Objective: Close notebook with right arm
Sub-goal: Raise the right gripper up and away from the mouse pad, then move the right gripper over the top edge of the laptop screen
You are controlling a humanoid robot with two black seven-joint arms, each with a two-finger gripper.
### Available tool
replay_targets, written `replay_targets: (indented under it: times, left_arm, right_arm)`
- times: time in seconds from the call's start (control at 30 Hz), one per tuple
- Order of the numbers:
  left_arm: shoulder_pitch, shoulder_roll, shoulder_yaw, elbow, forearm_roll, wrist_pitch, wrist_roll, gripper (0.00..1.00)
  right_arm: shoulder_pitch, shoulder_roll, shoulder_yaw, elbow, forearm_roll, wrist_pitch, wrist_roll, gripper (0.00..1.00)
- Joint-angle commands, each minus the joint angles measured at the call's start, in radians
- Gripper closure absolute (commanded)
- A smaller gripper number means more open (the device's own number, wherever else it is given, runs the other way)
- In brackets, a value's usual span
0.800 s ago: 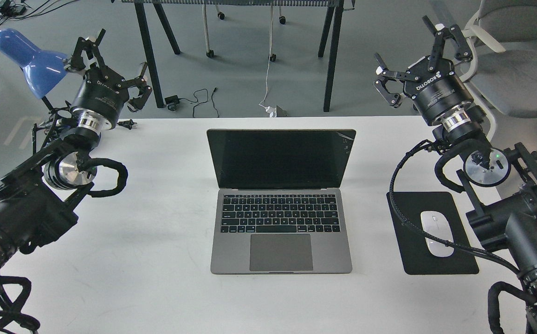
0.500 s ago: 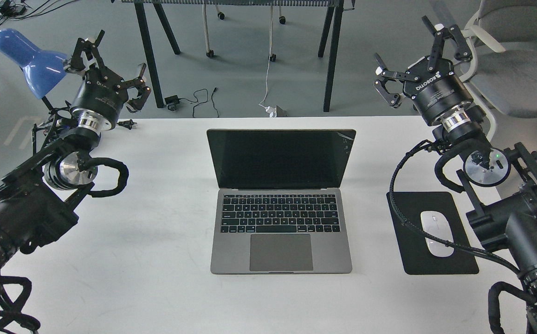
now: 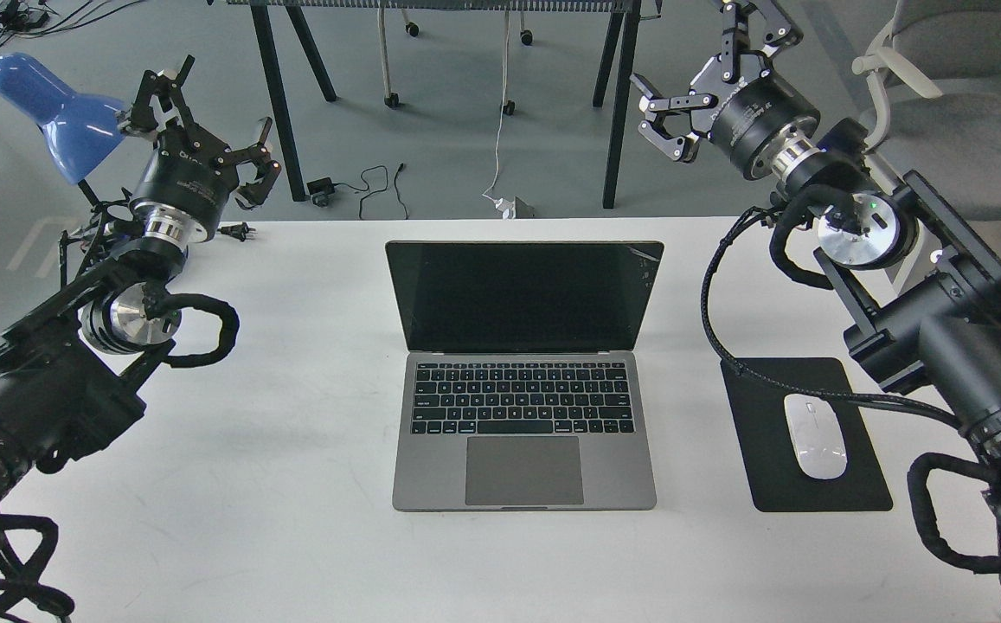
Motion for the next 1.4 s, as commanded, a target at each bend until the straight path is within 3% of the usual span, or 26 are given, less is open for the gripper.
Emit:
replay_targets:
  times: [0.0, 0.6, 1.0, 1.37]
  left_arm:
    - [0.000, 0.000, 0.000, 0.000, 0.000, 0.000, 0.000, 0.00]
    - [0.000, 0.000, 0.000, 0.000, 0.000, -0.002, 0.000, 0.00]
    - [0.000, 0.000, 0.000, 0.000, 0.000, -0.002, 0.000, 0.00]
    - [0.000, 0.000, 0.000, 0.000, 0.000, -0.002, 0.000, 0.00]
  right_arm:
    - [0.082, 0.000, -0.139, -0.066, -0.049, -0.032, -0.005, 0.00]
    - [0.232, 0.001, -0.565, -0.101, -0.058, -0.058, -0.033, 0.00]
    - [0.252, 0.000, -0.654, -0.089, -0.058, -0.040, -0.063, 0.00]
    - [0.263, -0.012, -0.728, -0.089, -0.058, 0.018, -0.063, 0.00]
